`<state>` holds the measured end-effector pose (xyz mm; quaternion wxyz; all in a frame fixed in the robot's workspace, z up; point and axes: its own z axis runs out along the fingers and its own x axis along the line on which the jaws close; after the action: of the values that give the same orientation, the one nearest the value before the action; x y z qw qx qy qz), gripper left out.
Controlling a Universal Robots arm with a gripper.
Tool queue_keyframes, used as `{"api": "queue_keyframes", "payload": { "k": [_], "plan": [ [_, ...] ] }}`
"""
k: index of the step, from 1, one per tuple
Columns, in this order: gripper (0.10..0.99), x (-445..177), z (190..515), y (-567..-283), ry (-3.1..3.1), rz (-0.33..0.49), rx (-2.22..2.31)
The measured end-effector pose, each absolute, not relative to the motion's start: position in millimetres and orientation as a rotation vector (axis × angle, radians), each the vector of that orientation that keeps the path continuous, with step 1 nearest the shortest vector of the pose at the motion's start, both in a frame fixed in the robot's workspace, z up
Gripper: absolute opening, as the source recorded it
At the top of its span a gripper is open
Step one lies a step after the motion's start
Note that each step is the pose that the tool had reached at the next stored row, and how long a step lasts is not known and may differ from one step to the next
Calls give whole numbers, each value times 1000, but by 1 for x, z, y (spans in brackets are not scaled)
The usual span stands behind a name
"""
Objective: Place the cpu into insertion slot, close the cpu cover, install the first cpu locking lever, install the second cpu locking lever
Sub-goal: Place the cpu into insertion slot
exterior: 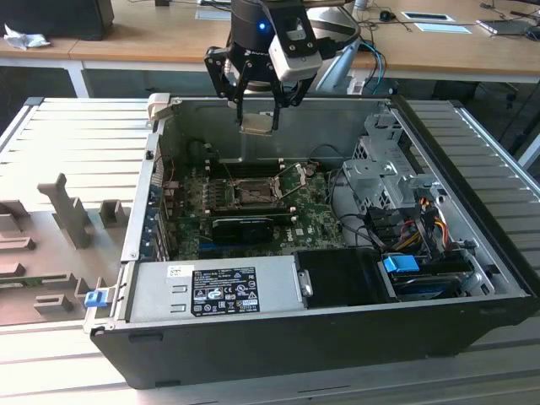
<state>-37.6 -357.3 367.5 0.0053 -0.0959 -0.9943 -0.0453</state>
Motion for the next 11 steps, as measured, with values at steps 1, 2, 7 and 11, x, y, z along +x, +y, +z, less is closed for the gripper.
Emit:
{"api": "queue_keyframes", "payload": {
  "k": [1,2,7,11],
  "plan": [
    [537,-38,368,-357,-3113,-142,-308],
    [537,-38,367,-357,-3112,-142,-321],
    [537,-38,367,-357,-3108,-142,-369],
    [537,-38,367,-357,-3106,-142,-391]
  ]
}}
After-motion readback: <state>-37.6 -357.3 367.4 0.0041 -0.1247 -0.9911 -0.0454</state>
